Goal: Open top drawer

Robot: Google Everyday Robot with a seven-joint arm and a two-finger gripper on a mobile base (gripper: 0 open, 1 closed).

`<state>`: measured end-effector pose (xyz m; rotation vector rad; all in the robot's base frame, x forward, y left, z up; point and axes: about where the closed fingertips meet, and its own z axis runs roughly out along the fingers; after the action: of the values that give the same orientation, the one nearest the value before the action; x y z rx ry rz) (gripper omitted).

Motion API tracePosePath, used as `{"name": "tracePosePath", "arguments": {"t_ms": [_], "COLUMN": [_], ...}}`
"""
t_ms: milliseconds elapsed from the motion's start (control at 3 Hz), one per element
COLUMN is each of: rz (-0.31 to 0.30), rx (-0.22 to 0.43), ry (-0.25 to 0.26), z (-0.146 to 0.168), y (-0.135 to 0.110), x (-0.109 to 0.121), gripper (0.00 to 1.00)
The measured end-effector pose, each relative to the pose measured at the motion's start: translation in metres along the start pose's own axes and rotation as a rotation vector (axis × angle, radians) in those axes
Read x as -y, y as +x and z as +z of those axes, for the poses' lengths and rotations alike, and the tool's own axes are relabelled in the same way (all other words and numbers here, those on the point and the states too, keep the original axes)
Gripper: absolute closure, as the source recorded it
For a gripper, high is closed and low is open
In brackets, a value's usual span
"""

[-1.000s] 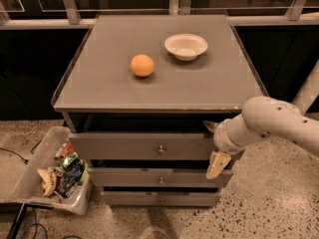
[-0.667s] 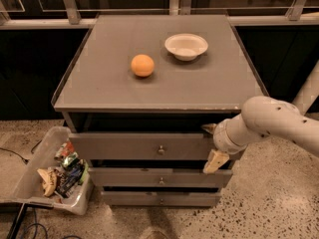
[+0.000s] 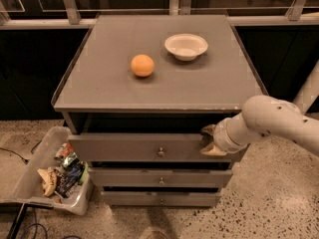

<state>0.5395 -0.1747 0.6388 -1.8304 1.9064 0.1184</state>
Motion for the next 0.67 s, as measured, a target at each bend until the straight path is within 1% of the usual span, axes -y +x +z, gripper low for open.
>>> {"name": "tracePosePath", "arguments": {"t_ms": [333,667], "rz": [0.0,0.0], "rx": [0.0,0.0], "ry": [0.0,0.0], "z": [-0.0002,-0.0027], "y": [-0.0001,-0.0012], "x": [0.0,0.0007], "gripper": [0.89,1.0]}}
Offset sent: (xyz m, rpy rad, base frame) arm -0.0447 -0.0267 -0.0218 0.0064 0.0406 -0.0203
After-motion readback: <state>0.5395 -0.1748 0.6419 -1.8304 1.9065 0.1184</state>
